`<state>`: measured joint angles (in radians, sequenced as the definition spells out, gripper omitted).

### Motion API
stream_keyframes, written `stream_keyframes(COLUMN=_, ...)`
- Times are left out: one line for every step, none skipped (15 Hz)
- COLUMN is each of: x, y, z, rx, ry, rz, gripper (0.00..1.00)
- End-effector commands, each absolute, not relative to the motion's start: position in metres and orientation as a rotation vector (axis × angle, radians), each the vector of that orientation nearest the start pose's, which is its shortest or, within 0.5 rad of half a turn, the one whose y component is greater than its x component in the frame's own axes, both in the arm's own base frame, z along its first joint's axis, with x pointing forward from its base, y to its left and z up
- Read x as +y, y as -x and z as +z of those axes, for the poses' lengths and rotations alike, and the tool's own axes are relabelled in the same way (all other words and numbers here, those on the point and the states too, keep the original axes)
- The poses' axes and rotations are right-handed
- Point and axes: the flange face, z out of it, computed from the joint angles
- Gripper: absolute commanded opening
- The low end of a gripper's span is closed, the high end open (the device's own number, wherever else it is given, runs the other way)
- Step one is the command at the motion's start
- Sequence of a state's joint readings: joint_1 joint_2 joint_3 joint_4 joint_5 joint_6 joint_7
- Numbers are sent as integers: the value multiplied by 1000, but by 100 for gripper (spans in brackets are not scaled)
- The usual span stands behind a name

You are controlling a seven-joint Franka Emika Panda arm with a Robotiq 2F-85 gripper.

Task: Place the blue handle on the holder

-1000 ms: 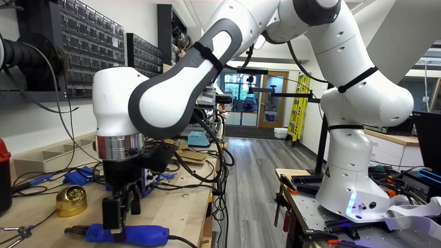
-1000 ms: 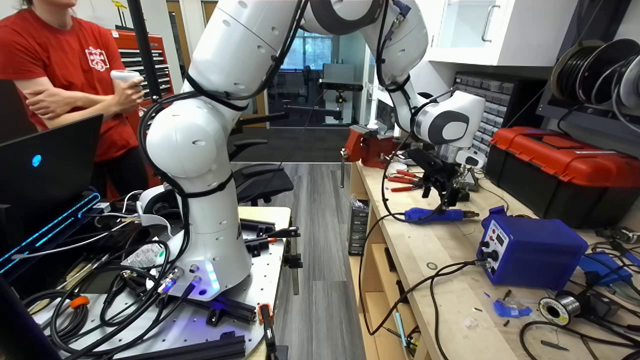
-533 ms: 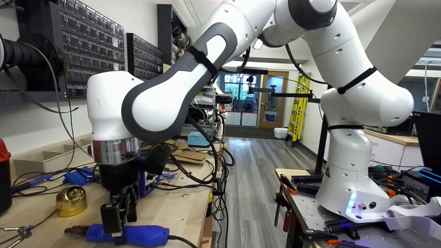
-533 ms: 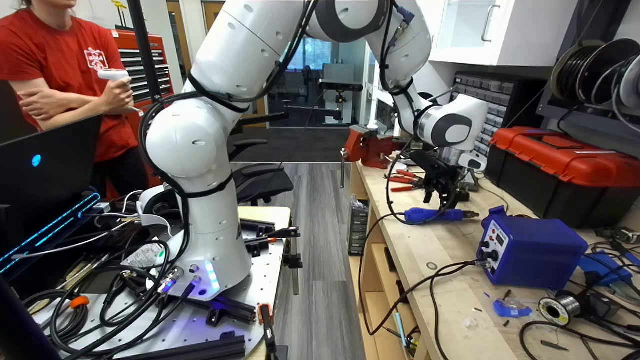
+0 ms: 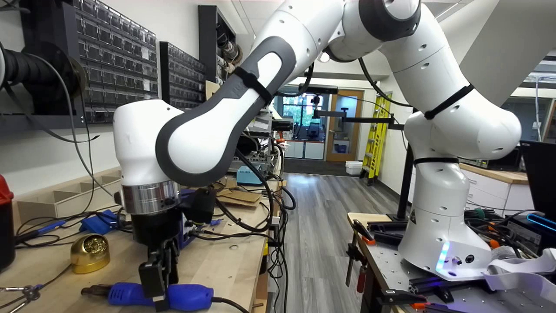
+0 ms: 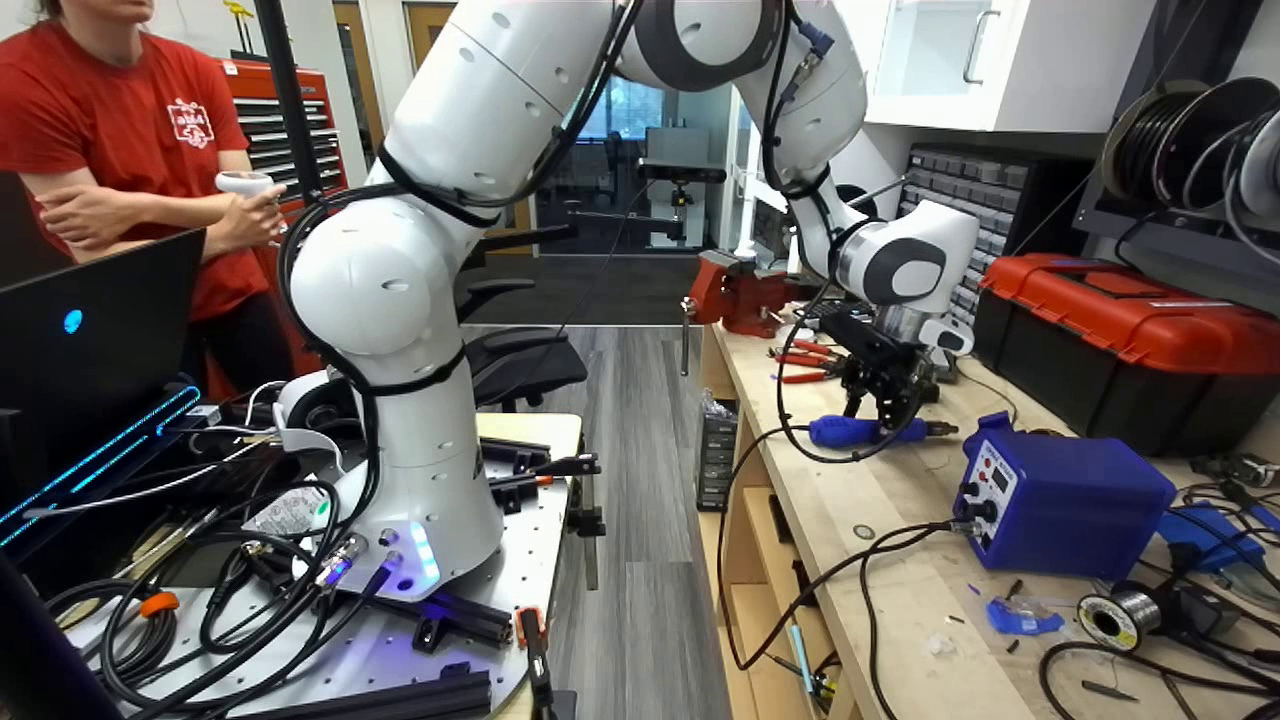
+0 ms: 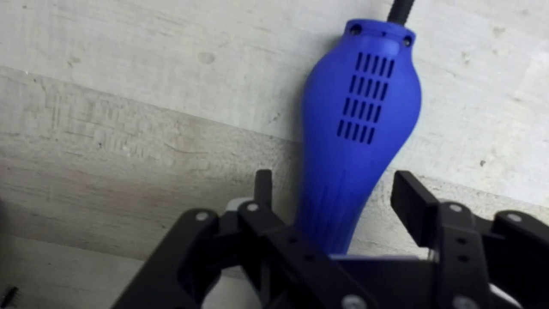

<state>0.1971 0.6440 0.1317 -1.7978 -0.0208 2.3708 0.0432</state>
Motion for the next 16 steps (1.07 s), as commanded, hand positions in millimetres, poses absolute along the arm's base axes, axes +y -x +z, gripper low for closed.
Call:
stream_keyframes(x=195, y=-613, z=164, rx=-470, ry=3052, rz=190, gripper=99)
stream_keyframes(x=195, y=-612, z=157, rx=-473, ry=3048, rz=201, gripper=100)
stream_keyframes(x=196, y=-612, z=153, rx=-482, ry=3045, rz=203, gripper=95)
stream_keyframes(x=199, y=-612, z=154, rx=-488, ry=3043, rz=191, gripper=74)
stream_keyframes(x=203, y=-613, z=157, rx=-496, ry=3044, rz=180, gripper=75)
stream_keyframes(x=210, y=-613, z=166, rx=-510, ry=3042, rz=159, gripper=71)
stream_keyframes(x=216, y=-614, z=174, rx=-512, ry=3045, rz=136, gripper=65)
stream_keyframes(x=225, y=-613, z=183, rx=-522, ry=3043, rz=118, gripper=91)
stream_keyframes(x=232, y=-613, z=190, rx=-534, ry=3044, rz=102, gripper=91)
stream_keyframes(x=238, y=-612, z=195, rx=-541, ry=3046, rz=88, gripper=95)
stream_keyframes(x=243, y=-611, z=197, rx=-550, ry=3042, rz=85, gripper=82)
stream_keyframes(x=246, y=-609, z=198, rx=-560, ry=3039, rz=88, gripper=62)
stream_keyframes(x=248, y=-608, z=199, rx=-560, ry=3037, rz=90, gripper=61)
stream_keyframes(x=247, y=-606, z=199, rx=-554, ry=3040, rz=92, gripper=56)
stream_keyframes(x=245, y=-605, z=199, rx=-551, ry=3040, rz=91, gripper=48)
stream_keyframes(x=241, y=-605, z=201, rx=-547, ry=3036, rz=86, gripper=42)
